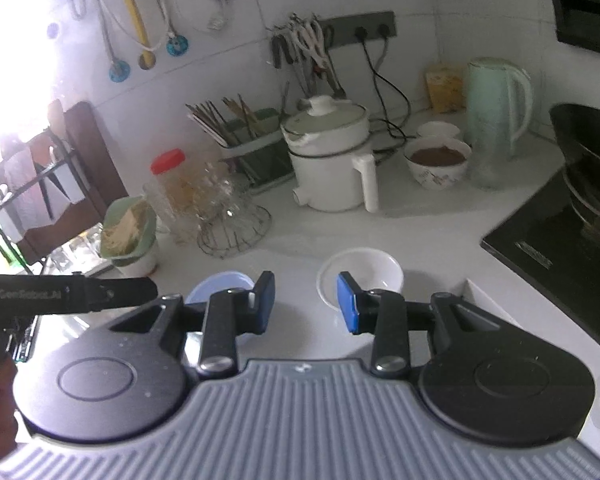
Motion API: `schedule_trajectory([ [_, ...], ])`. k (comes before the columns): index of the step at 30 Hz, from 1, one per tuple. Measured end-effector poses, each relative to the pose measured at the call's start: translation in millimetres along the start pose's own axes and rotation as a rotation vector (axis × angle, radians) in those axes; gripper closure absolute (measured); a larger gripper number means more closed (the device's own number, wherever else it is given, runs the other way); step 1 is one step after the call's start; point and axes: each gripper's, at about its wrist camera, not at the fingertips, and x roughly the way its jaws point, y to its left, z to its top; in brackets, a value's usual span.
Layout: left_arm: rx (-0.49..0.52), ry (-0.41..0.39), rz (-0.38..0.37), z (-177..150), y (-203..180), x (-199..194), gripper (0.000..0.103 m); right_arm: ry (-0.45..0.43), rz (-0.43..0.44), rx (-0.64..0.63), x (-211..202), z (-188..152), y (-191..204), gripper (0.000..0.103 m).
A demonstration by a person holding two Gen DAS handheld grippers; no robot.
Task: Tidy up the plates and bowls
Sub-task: 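Withdraw both tools upward from the stacked bowls, then move both tools to the white ceramic bowl and close on its rim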
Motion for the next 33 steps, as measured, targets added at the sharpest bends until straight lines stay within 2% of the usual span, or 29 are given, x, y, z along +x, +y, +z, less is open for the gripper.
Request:
schedule_trajectory([
  [5,0.000,0.053,0.000,-10,-1,22,0.050,0.039,-0.025,0.010,8,-12,-9,0.065],
  [6,0.003,0.064,0.001,-10,-1,27,0.050,0.043,-0.030,0.010,10,-14,-10,0.063],
  [8,0.016,0.082,0.005,-10,0,36,0.047,0.042,-0.031,0.008,14,-16,-12,0.039],
  [10,0.033,0.105,-0.001,-9,2,48,0.034,0.038,-0.030,0.016,19,-18,-16,0.031],
  [19,0.098,0.148,0.023,5,5,106,0.033,0.046,-0.064,0.082,57,-26,-39,0.031],
  [33,0.076,0.125,-0.005,31,-8,174,0.034,0.035,-0.080,0.118,104,-30,-79,0.032],
])
